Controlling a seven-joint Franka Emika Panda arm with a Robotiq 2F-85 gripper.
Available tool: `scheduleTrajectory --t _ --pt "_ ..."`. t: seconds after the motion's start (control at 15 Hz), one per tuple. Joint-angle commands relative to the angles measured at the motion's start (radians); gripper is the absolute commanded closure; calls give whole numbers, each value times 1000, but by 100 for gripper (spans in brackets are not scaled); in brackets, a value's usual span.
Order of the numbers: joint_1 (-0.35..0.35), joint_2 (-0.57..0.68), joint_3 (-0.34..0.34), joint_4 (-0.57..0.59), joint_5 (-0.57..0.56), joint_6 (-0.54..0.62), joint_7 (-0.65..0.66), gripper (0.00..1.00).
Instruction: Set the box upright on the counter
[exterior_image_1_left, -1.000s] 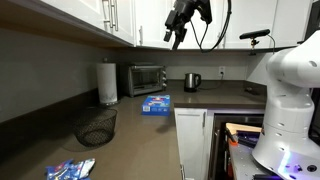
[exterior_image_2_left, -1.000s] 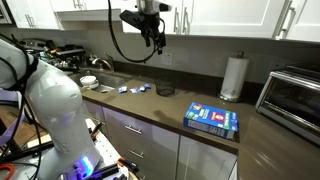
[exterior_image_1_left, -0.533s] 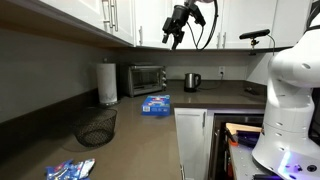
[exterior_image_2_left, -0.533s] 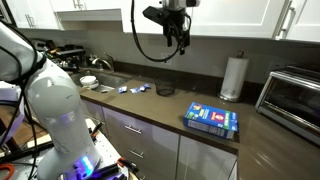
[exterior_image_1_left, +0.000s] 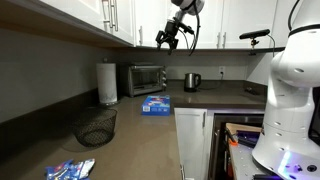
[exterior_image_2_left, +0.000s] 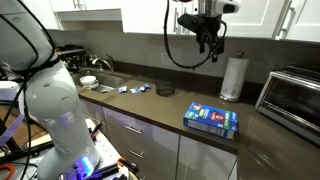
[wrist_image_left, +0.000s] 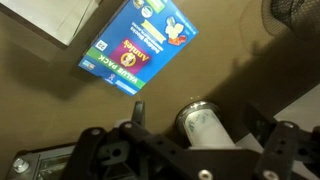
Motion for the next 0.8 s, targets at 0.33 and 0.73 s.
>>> scheduleTrajectory --t 0.33,0.73 --pt "-72 276 20 170 49 8 253 0" --pt "-71 327 29 125 52 20 353 0"
